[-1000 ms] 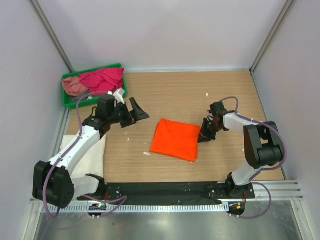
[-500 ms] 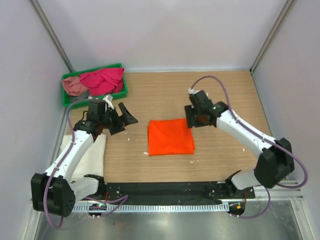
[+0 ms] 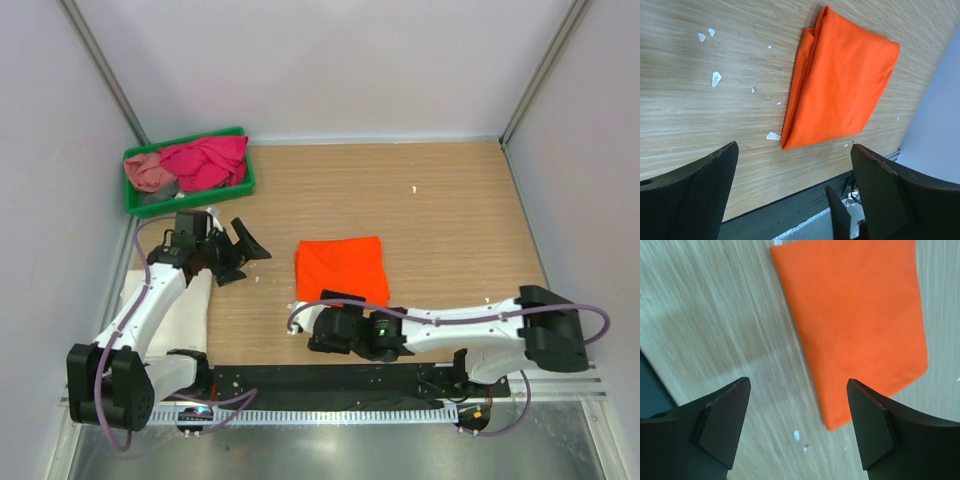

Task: Fold and stack the t-shirts
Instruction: Neatly place the folded tshirt to the corner

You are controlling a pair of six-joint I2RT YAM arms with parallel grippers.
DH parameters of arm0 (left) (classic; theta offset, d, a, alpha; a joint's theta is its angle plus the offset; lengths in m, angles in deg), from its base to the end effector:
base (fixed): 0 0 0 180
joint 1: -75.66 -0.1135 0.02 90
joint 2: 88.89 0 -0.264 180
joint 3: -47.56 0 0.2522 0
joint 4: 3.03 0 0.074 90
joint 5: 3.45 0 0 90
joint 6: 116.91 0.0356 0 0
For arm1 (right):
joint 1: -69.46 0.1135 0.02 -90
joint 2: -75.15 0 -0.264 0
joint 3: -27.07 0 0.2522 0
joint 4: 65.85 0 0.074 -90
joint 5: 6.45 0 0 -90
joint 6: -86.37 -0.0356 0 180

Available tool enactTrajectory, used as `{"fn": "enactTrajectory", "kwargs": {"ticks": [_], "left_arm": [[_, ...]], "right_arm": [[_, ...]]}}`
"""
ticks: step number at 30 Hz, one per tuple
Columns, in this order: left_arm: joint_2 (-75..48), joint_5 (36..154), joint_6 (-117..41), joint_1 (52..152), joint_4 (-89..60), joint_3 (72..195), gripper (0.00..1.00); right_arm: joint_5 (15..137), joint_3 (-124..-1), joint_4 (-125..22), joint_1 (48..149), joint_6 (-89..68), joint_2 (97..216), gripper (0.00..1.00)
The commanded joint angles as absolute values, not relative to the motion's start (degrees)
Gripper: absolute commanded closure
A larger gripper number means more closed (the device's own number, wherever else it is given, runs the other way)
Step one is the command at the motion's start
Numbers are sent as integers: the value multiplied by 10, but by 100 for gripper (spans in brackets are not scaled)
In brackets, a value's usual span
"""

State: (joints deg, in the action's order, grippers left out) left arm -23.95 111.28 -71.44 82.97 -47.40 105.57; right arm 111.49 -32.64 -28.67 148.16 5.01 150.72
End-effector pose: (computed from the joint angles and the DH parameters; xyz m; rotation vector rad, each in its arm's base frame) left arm 0.2213 -0.0434 0.2392 -0.6332 2.5011 -0.9021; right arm 0.0673 0.2519 0.2160 -1.4792 1.8321 -0.0279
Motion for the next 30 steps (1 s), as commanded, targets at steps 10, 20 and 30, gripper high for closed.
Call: {"fn": "enactTrajectory", "kwargs": {"ticks": [10, 20, 30], "left_arm": [[-287, 1110, -748, 825, -495, 1021, 0], [-272, 1140, -790, 820, -455, 1004, 0], [-138, 1205, -897, 833, -256, 973, 0]], "right_arm": [[1169, -340, -556, 1503, 256, 1701, 24], [1170, -348, -597, 1451, 262, 1761, 48], [1027, -363, -538, 1387, 272, 1674, 97]]}}
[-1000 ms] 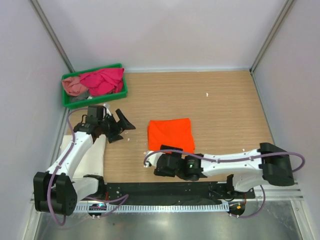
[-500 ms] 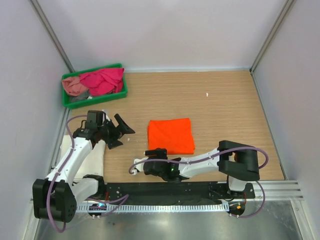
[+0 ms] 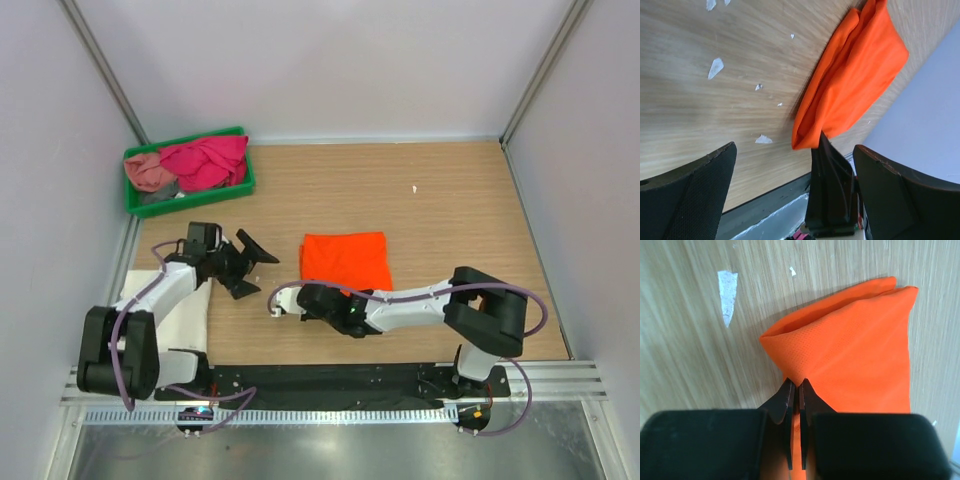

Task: Fold and stack the t-shirts
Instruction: Neatly place the folded tshirt to the corner

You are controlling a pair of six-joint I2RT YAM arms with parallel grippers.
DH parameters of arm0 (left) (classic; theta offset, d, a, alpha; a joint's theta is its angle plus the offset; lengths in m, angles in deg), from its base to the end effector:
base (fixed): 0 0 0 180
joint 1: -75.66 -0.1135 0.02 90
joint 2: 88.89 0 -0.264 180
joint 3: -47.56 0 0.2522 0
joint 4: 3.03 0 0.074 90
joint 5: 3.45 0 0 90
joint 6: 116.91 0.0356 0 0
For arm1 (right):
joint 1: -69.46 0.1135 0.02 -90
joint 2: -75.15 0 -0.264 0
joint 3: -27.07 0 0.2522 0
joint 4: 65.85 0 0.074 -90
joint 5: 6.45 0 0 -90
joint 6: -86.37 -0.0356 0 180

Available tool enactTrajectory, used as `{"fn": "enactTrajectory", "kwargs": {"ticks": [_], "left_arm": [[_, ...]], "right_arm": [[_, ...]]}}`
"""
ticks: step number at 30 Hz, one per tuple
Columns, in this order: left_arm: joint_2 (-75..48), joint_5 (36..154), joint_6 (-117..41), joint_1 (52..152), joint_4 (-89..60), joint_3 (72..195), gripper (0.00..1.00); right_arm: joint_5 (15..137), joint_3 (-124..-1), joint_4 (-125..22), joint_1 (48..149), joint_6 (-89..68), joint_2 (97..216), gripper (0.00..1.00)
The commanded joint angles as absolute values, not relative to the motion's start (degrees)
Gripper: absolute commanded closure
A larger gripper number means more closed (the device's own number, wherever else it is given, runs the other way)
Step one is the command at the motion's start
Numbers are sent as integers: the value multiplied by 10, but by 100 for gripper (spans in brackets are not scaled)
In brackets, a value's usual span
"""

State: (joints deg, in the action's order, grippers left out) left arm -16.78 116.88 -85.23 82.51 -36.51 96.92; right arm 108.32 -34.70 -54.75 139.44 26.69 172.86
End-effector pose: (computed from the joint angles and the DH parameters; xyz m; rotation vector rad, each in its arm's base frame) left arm 0.2259 -0.0452 0.1801 -0.9823 2.5548 -1.0689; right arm 0.1277 0.3069 0.1493 -1.6347 1.6227 -0.1677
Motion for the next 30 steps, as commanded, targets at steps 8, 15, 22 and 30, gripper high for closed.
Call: {"fn": "enactTrajectory", "kwargs": {"ticks": [8, 15, 22, 30], "left_arm": [[-10, 1193, -987, 923, -124, 1024, 0], [56, 1181, -1032, 968, -52, 1039, 0], [115, 1167, -1108, 997, -10, 1030, 1], [195, 1174, -1135, 998, 90, 1051, 45]], "right_arm": [[957, -334, -497, 1348, 270, 1588, 98], [935, -307, -492, 1316, 265, 1534, 99], [926, -309, -501, 1300, 259, 1521, 98], [924, -312, -491, 1298, 247, 1501, 98]]}}
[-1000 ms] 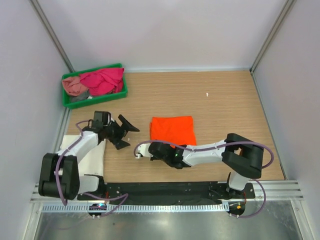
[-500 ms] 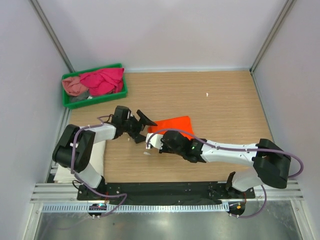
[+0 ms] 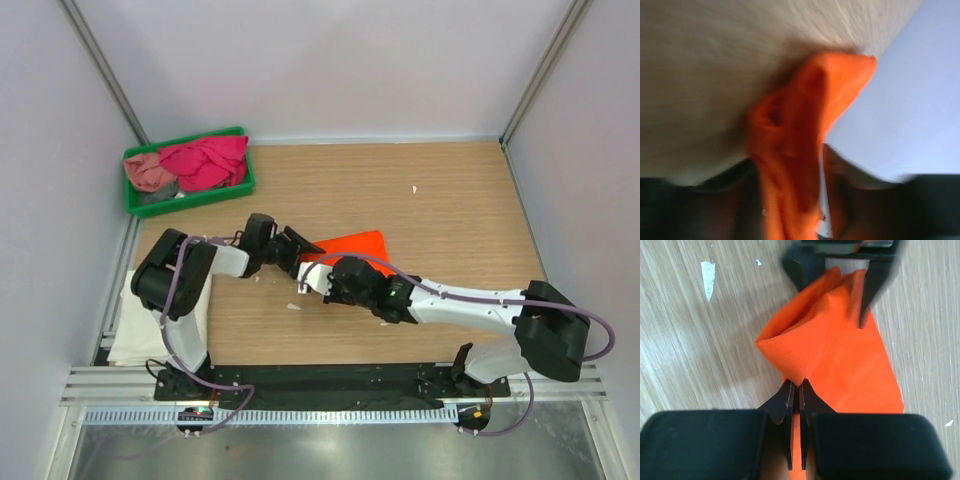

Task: Fold and stack the t-shirts
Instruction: Neatly place the folded tshirt to the corner

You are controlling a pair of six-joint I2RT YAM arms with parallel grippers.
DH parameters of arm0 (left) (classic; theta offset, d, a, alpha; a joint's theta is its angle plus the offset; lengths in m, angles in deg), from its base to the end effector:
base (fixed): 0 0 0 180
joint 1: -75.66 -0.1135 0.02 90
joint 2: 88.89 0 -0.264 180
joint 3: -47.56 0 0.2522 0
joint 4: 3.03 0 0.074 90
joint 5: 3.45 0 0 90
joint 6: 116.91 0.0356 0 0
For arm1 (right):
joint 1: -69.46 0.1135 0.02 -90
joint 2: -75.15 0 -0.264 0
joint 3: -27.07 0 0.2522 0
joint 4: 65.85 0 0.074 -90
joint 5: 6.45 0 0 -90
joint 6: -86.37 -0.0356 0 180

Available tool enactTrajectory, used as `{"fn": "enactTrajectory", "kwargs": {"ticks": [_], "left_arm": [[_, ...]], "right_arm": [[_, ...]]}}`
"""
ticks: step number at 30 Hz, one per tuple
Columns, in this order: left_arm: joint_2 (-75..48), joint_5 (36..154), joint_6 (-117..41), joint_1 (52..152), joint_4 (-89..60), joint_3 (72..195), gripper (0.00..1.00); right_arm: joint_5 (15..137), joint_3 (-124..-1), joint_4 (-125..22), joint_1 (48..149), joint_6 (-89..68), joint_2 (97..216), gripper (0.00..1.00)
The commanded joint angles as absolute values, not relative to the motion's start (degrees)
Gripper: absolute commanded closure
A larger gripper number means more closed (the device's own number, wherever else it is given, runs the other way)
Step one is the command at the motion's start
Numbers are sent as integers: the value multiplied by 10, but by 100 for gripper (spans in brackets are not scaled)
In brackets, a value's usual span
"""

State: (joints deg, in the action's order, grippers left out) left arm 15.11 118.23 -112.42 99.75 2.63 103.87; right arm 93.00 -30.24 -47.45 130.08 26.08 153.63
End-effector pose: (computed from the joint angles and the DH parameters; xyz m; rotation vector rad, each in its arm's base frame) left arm 0.2946 -0.1522 0.1133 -1.0955 2.5175 -1.4358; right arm 0.1457 0.2468 0.2116 -1.5342 1.6489 0.1031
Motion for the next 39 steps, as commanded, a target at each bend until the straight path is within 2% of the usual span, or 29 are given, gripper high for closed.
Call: {"fn": "enactTrajectory", "kwargs": {"ticks": [1, 2, 3, 7, 10, 18, 19, 20, 26, 33, 39], "left_arm": [[203, 1177, -1140, 998, 112, 1052, 60], [211, 1178, -1144, 998, 146, 1054, 89], [218, 1177, -1142, 998, 157, 1053, 100], [166, 1136, -1077, 998, 114, 1048, 100], [89, 1071, -993, 998, 6, 1052, 100], [-87, 884, -902, 992, -194, 1046, 100], [-114, 869, -902, 989, -228, 1044, 100], [-128, 835, -904, 978, -241, 1042, 100], [-186, 775, -907, 911, -345, 1059, 100], [-239, 701, -903, 828, -423, 1084, 100], [-220, 667, -876, 759, -499, 1157, 100]], "right_arm": [[928, -312, -487, 1298, 238, 1499, 97], [932, -313, -481, 1298, 231, 1495, 95], [936, -313, -469, 1298, 224, 1486, 82], [999, -302, -446, 1298, 153, 1437, 38], [1067, -306, -403, 1298, 69, 1399, 27], [1154, -384, -254, 1298, -49, 1314, 24], [1162, -392, -247, 1298, -56, 1311, 15], [1162, -399, -233, 1298, -55, 1310, 0], [1103, -428, -204, 1298, -96, 1300, 0], [1052, -376, -247, 1298, -153, 1269, 0], [1053, -380, -230, 1298, -128, 1267, 0]]}}
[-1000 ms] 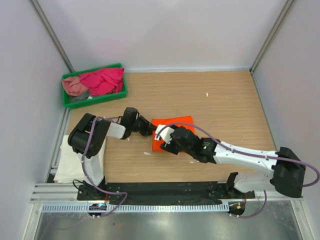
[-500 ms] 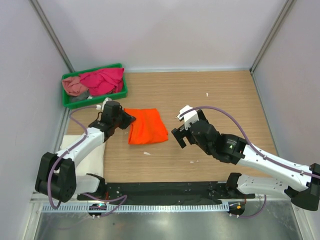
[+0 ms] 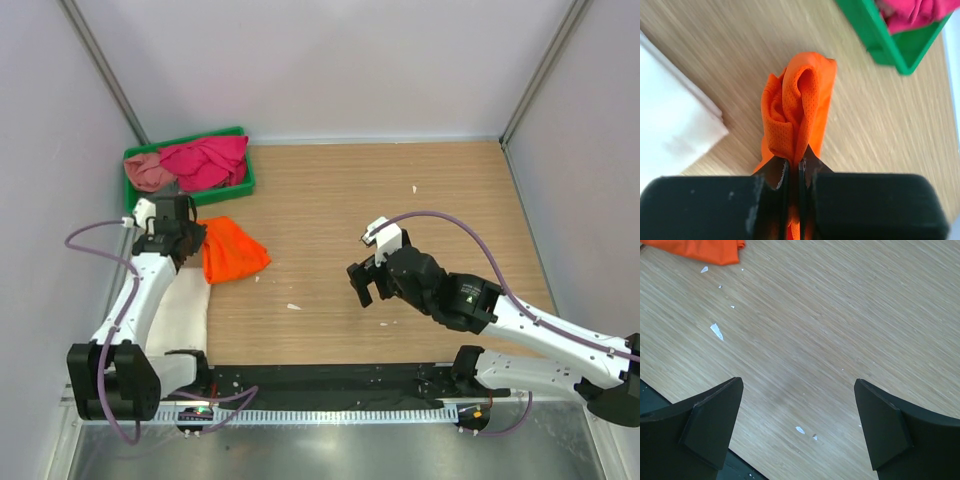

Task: Fold and stack the t-shirts
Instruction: Neatly place the folded tshirt to the corner

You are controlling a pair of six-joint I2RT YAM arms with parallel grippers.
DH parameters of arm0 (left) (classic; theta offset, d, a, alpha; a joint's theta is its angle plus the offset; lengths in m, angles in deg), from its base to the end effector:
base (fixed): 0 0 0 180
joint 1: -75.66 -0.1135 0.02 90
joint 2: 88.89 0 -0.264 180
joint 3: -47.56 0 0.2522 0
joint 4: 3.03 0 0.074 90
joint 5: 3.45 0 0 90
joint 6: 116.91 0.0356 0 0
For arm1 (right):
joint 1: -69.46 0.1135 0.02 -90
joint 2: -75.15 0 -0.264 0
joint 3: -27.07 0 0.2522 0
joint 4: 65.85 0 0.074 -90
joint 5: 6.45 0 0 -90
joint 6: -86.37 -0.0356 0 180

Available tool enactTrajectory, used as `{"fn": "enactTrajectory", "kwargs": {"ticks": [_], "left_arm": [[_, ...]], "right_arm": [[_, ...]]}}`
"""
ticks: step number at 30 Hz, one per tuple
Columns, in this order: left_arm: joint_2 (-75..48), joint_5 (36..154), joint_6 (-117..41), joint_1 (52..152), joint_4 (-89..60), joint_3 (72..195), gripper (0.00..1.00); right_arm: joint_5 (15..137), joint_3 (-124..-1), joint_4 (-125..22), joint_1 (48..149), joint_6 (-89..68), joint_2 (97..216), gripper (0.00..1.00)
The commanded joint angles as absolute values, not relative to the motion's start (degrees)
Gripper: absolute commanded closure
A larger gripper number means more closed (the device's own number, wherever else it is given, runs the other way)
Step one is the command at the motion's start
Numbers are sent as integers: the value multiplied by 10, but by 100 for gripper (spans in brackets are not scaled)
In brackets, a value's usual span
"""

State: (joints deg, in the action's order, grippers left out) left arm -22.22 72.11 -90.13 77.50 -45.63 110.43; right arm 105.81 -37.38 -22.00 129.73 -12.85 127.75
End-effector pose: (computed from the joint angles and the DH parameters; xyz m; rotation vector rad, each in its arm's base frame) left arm 0.2421 0.0011 0.2606 -1.3071 1.9680 -0.2555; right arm 0.1095 0.1645 0.3183 -0.6940 1.9815 0.3220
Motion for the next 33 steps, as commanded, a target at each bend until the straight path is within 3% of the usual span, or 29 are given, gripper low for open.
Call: {"fn": "enactTrajectory", "kwargs": {"ticks": [1, 18, 33], "left_arm": [[-215, 657, -869, 742, -518, 1167, 100], [-248, 675, -786, 554, -619, 1213, 100], [-316, 659, -803, 552, -726, 1209, 100]], "right_arm": [[1053, -380, -227, 1298, -124, 1265, 0], [1044, -375, -233, 1298, -117, 1275, 0], [1028, -357, -248, 1298, -113, 1279, 0]]}}
